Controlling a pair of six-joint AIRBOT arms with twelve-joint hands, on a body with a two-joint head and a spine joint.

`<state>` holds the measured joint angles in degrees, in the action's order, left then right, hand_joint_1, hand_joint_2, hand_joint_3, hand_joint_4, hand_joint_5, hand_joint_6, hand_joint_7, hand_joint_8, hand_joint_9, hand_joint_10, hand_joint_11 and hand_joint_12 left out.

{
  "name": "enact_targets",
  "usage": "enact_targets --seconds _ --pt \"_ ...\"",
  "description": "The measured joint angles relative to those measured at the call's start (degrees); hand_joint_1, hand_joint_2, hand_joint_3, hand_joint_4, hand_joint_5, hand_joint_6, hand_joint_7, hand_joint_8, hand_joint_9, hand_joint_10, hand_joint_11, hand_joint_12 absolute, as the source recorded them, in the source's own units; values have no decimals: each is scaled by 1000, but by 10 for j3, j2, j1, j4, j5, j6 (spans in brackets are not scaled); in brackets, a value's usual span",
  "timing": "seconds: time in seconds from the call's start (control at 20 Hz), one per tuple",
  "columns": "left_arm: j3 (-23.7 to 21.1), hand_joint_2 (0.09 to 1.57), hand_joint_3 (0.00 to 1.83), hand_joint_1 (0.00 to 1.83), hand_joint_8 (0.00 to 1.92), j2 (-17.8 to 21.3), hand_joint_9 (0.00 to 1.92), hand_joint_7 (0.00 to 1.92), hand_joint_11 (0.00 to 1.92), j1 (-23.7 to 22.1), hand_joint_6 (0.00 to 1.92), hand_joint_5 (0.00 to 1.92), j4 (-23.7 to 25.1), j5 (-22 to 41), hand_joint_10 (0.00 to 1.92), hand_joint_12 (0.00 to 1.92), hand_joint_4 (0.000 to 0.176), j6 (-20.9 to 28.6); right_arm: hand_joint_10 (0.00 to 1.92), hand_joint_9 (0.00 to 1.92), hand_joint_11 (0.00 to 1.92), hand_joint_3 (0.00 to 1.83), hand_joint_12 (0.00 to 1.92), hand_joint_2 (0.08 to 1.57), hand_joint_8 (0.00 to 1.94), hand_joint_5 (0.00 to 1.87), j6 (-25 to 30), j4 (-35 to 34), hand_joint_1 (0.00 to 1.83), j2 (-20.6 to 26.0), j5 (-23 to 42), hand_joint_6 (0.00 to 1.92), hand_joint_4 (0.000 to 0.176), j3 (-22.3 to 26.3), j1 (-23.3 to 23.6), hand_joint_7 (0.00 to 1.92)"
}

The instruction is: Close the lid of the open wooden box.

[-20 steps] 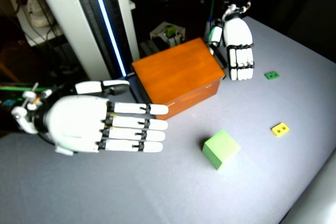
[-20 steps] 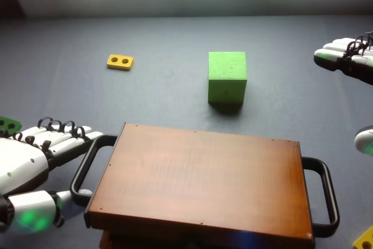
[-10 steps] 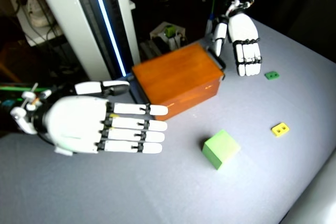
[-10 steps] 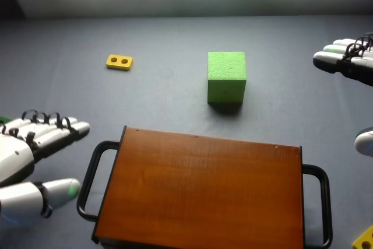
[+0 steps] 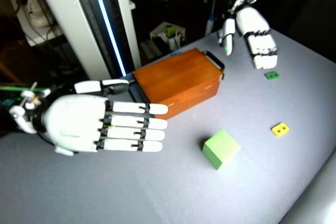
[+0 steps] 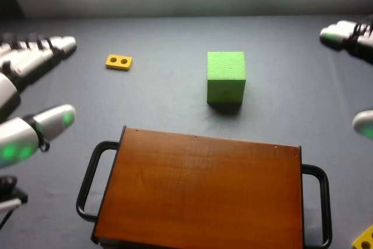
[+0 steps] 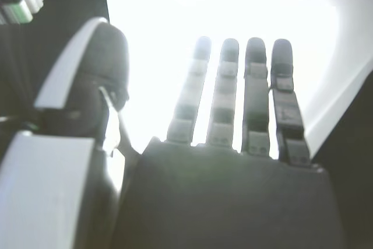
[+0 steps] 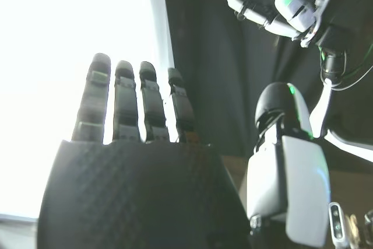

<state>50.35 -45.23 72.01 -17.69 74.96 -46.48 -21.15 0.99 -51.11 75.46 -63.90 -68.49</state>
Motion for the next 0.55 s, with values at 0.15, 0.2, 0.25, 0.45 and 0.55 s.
enact_targets --seconds 0.15,0.2,0.25,0.45,0.55 --pt "-1 1459 7 16 9 0 209 166 0 -1 14 174 -5 70 21 1019 0 16 5 186 8 1 682 1212 6 223 -15 -14 390 -8 46 7 0 0 17 178" --pt "0 1459 7 16 9 0 209 166 0 -2 14 174 -10 87 21 1019 0 16 5 186 8 1 682 1212 6 223 -18 -15 390 -8 57 7 0 0 23 178" --pt "3 1445 0 29 0 0 163 111 0 -2 2 142 -15 110 4 1092 29 16 0 102 0 2 662 1221 0 202 -25 -18 367 -8 70 0 0 0 29 81" --pt "2 1487 11 138 4 -10 4 46 0 -2 42 104 -53 166 1 1902 0 20 3 12 0 2 269 1223 3 164 -36 -47 465 -9 131 2 0 8 29 73" --pt "-1 1535 0 198 15 -14 20 55 0 -4 500 3 -39 170 16 1920 53 28 12 74 0 0 16 1191 10 240 -36 -48 1012 -9 165 9 0 11 29 177"
